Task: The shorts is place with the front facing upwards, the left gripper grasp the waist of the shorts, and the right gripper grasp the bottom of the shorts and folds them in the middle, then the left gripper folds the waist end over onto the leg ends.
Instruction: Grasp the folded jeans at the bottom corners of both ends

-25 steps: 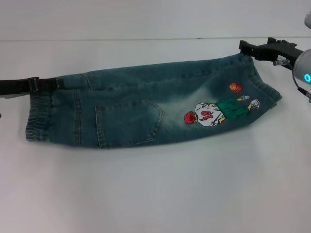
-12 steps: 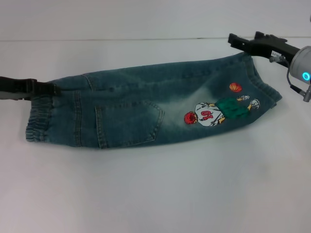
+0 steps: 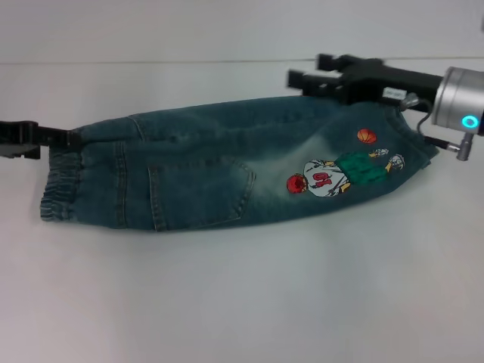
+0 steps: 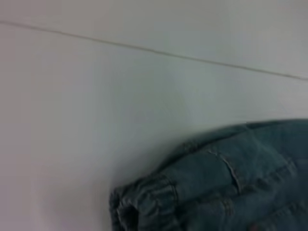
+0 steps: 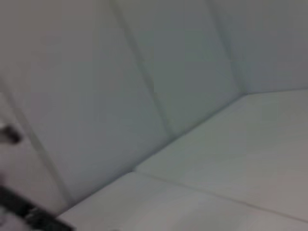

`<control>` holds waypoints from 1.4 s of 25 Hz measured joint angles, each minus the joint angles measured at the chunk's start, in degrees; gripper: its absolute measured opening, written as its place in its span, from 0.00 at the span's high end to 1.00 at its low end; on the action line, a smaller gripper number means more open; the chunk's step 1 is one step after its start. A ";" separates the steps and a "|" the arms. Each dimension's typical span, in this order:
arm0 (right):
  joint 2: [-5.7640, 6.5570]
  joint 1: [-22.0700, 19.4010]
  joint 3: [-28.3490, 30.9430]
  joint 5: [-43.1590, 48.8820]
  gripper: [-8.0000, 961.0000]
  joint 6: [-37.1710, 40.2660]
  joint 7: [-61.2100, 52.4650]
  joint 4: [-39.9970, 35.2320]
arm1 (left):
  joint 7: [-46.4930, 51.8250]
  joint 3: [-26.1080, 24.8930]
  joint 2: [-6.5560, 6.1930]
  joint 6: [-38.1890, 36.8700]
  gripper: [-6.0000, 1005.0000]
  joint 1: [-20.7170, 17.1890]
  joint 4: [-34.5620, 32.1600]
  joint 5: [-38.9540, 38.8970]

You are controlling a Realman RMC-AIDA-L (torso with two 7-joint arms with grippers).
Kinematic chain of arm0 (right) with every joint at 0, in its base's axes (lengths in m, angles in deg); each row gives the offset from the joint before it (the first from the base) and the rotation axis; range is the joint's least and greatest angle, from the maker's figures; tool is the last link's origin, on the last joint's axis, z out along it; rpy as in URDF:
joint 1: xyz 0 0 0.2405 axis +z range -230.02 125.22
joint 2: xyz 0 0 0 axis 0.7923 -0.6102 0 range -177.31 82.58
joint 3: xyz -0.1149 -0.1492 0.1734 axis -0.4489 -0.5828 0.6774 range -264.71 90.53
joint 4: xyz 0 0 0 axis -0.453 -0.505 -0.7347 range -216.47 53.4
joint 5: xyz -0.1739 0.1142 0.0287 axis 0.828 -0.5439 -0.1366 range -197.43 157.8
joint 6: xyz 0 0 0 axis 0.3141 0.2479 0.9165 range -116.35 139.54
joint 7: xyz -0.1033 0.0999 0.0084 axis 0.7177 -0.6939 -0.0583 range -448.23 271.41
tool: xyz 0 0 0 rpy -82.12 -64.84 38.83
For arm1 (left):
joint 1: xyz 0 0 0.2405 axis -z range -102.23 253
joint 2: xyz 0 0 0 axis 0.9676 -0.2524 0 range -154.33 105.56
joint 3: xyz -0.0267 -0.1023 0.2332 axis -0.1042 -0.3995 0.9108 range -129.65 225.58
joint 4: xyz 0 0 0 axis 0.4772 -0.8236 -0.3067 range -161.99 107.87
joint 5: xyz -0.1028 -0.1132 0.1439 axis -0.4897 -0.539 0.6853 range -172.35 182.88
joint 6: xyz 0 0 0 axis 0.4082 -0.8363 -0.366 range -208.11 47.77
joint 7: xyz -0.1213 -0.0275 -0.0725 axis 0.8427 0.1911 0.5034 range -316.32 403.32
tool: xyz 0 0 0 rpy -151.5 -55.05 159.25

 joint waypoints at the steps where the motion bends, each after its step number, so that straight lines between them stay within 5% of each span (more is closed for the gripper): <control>1: -0.01 0.01 -1.29 0.00 0.01 1.91 -0.57 -0.87 | -0.19 -0.01 -0.05 -0.88 0.08 -0.16 -0.28 0.03; 5: -0.01 0.09 -5.06 0.04 0.02 8.84 -2.35 -3.52 | -1.35 -0.03 -0.35 -4.21 0.08 -1.20 -1.50 0.58; 12: -0.04 -0.35 -5.35 2.95 0.06 9.01 -2.99 -4.85 | -1.32 -1.41 -1.05 -4.90 0.08 -3.62 -2.10 0.70; 17: -0.83 -0.51 -5.33 4.56 0.28 6.67 -1.53 -5.05 | 0.49 -1.69 -0.83 -6.08 0.09 -4.23 -1.37 1.16; 23: -1.38 -0.56 -5.23 4.60 0.42 5.60 0.29 -4.85 | 2.26 -1.42 -0.73 -4.42 0.22 -4.15 0.51 2.49; 28: -1.72 -0.69 -5.48 4.61 0.53 4.25 1.25 -4.75 | 2.81 -1.35 -0.60 -2.91 0.22 -4.21 2.14 3.16; 31: -1.97 -0.75 -5.48 4.61 0.79 3.97 1.65 -4.74 | 3.25 -1.34 -0.60 -1.48 0.22 -3.91 3.53 3.67; 35: -2.36 -0.75 -5.37 4.61 0.95 3.24 2.04 -4.74 | 3.98 -1.18 -0.65 -0.47 0.22 -3.69 4.29 4.06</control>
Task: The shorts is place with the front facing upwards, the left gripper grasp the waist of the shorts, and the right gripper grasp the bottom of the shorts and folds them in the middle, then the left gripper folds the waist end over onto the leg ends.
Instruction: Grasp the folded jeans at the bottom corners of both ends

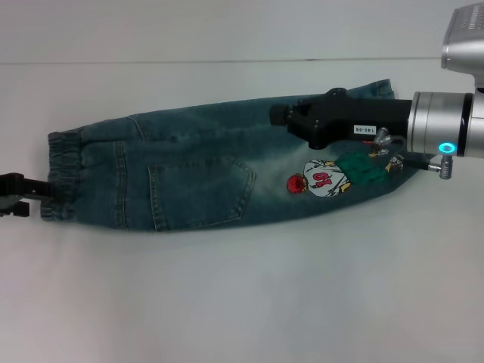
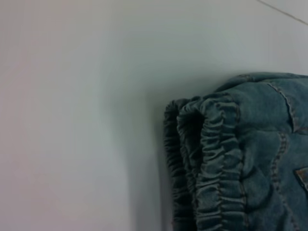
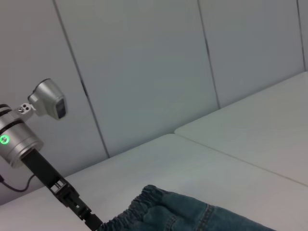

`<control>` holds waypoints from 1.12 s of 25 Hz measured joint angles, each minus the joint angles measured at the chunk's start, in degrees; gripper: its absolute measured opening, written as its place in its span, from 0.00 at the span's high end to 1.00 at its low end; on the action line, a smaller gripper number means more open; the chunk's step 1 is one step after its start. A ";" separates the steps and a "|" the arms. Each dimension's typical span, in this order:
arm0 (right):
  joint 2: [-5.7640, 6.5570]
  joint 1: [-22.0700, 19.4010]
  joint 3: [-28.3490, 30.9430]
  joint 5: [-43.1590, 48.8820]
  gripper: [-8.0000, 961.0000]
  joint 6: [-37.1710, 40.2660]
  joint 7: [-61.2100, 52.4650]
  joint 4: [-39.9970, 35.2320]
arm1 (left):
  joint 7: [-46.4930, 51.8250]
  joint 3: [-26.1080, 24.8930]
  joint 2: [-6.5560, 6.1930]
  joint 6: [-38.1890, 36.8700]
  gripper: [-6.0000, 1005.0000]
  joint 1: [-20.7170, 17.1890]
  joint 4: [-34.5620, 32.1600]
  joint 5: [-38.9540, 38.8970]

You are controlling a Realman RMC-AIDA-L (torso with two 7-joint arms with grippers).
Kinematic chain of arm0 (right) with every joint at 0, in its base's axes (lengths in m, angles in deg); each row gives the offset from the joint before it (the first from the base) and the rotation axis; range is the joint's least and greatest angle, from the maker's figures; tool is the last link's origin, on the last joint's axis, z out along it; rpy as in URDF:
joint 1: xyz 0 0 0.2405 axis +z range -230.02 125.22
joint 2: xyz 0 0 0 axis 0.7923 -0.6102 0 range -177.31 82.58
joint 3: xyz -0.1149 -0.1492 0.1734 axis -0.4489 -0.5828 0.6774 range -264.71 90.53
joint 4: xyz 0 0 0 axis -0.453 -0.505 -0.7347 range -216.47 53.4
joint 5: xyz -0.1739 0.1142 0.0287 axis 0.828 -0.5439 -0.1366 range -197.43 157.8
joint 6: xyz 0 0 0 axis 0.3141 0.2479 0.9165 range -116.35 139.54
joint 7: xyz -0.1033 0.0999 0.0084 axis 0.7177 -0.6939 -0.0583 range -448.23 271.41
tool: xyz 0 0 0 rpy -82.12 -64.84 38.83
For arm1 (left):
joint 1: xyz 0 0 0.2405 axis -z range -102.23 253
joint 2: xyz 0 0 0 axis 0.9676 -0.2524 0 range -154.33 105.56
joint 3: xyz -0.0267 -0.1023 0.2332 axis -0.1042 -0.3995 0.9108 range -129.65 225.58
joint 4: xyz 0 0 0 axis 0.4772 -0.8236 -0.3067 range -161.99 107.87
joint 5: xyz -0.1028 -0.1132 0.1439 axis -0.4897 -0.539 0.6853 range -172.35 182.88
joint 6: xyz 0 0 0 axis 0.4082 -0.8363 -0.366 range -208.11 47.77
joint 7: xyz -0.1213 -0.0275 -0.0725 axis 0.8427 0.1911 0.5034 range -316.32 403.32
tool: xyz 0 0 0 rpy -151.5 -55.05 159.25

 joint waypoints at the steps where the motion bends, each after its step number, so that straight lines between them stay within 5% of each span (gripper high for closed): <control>1: -0.02 0.01 -0.04 0.00 0.99 -0.27 0.01 0.00 | 0.30 0.29 -0.01 0.15 0.22 0.02 0.05 0.10; 23: -0.39 0.00 0.25 -0.39 0.99 -1.99 0.91 0.11 | 1.69 2.38 0.05 2.31 0.22 2.12 4.81 0.57; 28: -0.69 0.00 0.24 -0.36 0.99 -2.28 0.93 0.17 | 1.55 2.23 0.08 2.32 0.29 2.15 4.70 0.43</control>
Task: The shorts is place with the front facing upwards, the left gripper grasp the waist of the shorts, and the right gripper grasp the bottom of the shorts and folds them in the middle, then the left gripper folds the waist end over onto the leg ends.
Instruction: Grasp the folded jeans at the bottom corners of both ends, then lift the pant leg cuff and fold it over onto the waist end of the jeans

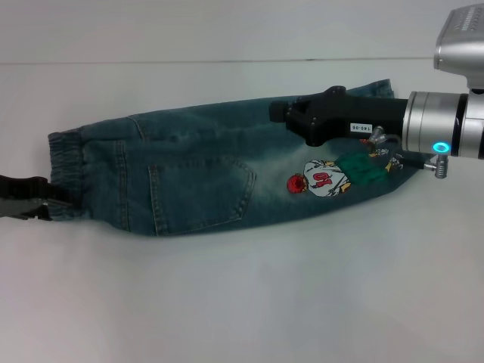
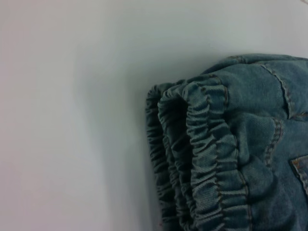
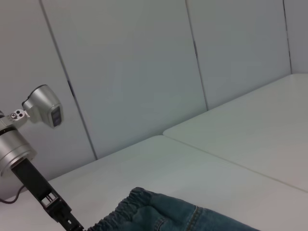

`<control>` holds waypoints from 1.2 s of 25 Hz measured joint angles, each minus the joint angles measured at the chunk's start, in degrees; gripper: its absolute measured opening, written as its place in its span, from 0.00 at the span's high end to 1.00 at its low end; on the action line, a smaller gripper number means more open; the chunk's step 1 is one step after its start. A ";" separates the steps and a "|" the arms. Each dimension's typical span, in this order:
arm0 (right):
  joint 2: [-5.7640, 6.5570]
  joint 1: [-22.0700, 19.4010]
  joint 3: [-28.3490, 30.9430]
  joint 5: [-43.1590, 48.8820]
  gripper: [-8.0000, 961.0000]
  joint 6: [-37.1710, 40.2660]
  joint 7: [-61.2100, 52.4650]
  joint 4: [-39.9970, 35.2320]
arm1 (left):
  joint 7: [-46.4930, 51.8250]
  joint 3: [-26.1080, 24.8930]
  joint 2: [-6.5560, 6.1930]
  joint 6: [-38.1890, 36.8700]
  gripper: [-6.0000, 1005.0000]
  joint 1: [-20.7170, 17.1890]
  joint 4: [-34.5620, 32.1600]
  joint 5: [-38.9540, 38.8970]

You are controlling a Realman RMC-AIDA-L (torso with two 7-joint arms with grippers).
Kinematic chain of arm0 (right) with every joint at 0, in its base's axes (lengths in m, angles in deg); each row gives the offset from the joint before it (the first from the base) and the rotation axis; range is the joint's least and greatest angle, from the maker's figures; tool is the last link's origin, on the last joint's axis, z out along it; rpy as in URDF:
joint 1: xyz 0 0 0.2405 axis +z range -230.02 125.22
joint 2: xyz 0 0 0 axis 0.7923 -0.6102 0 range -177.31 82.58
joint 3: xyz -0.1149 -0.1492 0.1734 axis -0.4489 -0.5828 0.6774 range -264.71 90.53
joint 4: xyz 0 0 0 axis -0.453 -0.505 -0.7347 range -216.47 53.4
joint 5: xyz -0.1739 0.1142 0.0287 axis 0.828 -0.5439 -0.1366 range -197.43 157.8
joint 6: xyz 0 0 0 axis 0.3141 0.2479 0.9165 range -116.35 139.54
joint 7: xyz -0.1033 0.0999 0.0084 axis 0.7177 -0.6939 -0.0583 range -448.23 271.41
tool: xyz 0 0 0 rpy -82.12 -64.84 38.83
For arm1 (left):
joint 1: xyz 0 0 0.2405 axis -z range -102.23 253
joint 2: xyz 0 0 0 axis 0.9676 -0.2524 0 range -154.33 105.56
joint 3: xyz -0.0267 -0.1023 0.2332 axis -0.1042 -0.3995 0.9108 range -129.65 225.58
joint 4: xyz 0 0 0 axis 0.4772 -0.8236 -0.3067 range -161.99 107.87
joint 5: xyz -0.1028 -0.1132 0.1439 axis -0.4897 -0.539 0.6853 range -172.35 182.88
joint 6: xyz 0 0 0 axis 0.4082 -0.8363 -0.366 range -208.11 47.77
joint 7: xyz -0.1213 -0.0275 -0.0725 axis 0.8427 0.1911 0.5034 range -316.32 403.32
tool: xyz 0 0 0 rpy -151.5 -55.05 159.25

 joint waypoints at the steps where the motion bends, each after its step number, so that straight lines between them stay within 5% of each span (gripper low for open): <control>1: -0.01 0.00 0.00 -0.01 0.99 -0.02 0.03 0.04 | -0.14 0.01 0.00 0.02 0.30 0.00 -0.05 -0.01; 12: -0.14 0.75 -1.25 0.27 0.99 4.09 0.37 0.32 | -2.56 0.35 1.13 1.37 0.54 -0.38 -0.83 -0.05; 20: -0.37 0.89 -2.33 0.32 0.99 4.67 0.33 0.45 | -3.18 0.06 1.40 2.04 0.95 -0.58 -0.84 -0.49; 30: -0.61 -0.29 -1.54 -0.12 0.99 3.00 0.67 0.45 | -5.22 -0.20 1.28 -0.57 0.96 -1.93 -3.17 -4.36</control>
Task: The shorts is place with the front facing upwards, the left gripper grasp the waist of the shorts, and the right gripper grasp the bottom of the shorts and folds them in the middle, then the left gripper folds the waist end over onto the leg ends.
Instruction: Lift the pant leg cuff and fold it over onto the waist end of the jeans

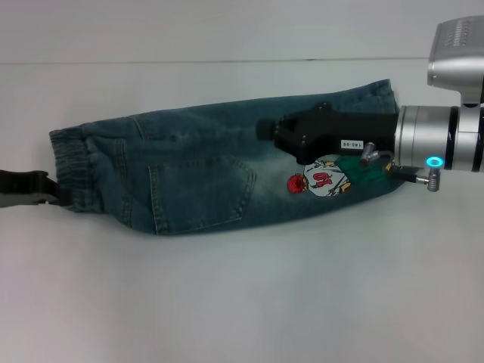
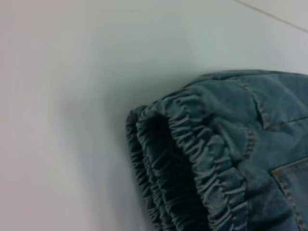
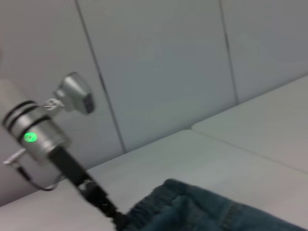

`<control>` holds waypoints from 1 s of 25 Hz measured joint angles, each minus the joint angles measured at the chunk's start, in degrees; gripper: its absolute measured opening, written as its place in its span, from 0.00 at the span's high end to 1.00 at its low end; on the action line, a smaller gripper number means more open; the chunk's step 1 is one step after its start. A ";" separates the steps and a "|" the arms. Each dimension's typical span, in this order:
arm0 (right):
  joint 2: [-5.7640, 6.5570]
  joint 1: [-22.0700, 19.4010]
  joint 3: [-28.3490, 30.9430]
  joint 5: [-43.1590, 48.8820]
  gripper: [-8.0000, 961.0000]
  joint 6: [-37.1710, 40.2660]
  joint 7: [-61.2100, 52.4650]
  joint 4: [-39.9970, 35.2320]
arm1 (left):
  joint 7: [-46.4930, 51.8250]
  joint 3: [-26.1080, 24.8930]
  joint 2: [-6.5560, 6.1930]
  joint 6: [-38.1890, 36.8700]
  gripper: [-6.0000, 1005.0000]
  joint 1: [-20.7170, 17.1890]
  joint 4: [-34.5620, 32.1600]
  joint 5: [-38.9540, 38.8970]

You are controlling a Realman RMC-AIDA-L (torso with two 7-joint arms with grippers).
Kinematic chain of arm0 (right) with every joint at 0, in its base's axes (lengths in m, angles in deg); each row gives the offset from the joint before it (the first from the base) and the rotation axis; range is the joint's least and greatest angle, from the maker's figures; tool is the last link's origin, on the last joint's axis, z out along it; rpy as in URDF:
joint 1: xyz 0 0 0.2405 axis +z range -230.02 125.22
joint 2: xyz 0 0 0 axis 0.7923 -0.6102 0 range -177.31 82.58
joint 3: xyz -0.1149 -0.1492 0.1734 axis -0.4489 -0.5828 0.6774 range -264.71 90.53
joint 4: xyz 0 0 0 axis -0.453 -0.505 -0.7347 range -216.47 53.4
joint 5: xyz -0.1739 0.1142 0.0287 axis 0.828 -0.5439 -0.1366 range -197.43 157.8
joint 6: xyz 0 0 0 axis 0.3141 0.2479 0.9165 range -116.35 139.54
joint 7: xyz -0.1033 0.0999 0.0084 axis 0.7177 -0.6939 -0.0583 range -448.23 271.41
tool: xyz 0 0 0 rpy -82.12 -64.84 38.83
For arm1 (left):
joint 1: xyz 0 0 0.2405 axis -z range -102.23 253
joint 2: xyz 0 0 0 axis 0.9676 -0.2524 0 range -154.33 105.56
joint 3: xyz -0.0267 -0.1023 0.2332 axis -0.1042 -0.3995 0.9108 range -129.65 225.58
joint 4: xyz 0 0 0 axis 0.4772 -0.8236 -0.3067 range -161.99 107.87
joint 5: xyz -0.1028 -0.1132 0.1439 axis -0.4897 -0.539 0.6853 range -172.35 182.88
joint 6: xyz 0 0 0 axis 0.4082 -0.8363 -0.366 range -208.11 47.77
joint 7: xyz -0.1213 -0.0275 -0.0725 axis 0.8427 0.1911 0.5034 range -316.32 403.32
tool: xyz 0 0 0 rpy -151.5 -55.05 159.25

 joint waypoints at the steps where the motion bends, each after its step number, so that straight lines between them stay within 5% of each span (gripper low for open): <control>1: -0.13 -0.18 0.34 -0.10 0.99 -0.45 0.19 0.05 | -0.16 0.00 -0.08 -0.90 0.96 -0.22 -0.74 -0.44; 9: -0.50 -0.55 1.59 -8.49 0.99 -6.49 6.99 6.96 | -1.17 -0.10 -1.24 -10.09 0.96 -1.00 -6.41 -4.01; 25: -1.73 2.08 1.51 -24.59 0.99 -17.67 22.73 22.36 | -0.63 -0.69 -3.57 -21.14 0.96 3.57 -8.81 -15.53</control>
